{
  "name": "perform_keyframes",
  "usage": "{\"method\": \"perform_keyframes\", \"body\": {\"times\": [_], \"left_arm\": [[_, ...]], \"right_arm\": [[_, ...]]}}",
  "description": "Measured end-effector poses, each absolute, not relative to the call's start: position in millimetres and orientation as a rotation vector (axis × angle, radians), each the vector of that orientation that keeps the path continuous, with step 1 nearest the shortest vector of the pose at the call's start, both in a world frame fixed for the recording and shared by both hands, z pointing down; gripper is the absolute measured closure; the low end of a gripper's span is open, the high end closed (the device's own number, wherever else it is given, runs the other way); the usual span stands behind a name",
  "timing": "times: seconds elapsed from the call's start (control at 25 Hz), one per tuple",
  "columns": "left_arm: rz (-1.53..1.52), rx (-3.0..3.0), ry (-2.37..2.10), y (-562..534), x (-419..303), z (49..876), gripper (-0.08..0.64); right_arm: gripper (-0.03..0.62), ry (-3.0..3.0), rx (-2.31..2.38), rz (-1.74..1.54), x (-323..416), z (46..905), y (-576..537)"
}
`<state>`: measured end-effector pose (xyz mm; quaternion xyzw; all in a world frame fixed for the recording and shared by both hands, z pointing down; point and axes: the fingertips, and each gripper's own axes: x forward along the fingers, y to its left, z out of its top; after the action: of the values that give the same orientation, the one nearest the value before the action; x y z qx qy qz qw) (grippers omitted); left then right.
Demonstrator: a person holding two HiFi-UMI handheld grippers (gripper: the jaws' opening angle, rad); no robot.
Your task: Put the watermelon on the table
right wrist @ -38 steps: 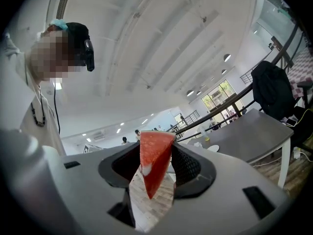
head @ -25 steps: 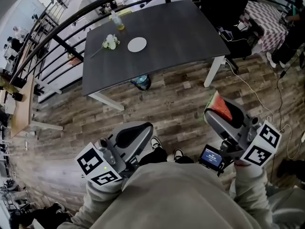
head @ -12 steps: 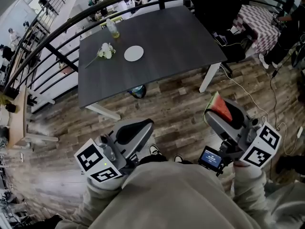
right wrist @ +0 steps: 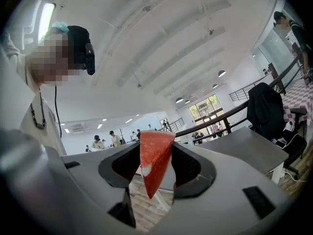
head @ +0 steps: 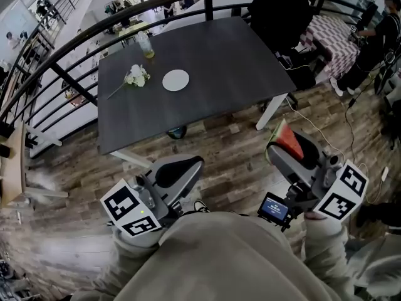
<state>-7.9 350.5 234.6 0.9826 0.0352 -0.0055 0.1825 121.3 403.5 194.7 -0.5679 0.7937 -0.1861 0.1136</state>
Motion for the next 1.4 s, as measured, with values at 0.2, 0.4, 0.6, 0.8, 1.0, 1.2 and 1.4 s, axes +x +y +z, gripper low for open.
{"method": "perform_keyframes", "body": {"times": [0.2, 0.4, 0.6, 0.8, 1.0, 1.2, 1.4], "left_arm": [[-0.010, 2.760, 0.138, 332.1, -32.6, 245.5, 0.557], [-0.027, 2.751, 0.140, 322.7, -55.3, 251.4, 0.557], [-0.013, 2.761, 0.096, 314.6, -74.8, 258.1, 0.557], [-0.018, 2.753, -0.016, 295.8, -90.4, 257.1, 0.557], [-0.013, 2.743, -0.157, 271.8, -100.1, 260.8, 0.557], [-0.027, 2.756, -0.229, 244.9, -90.5, 251.8, 0.557], [-0.089, 2.759, -0.287, 217.4, -66.0, 232.7, 0.557]], "right_arm": [[0.388, 2.343, -1.645, -0.571, 91.8, 198.6, 375.7], [0.388, 2.382, -1.618, -0.606, 65.0, 201.2, 354.9], [0.388, 2.416, -1.568, -0.615, 47.5, 200.6, 332.4], [0.388, 2.466, -1.472, -0.643, 37.6, 199.0, 303.6], [0.388, 2.530, -1.359, -0.671, 30.9, 206.2, 272.8], [0.388, 2.557, -1.295, -0.668, 44.8, 200.5, 239.1], [0.388, 2.563, -1.254, -0.684, 71.3, 197.4, 212.6]]}}
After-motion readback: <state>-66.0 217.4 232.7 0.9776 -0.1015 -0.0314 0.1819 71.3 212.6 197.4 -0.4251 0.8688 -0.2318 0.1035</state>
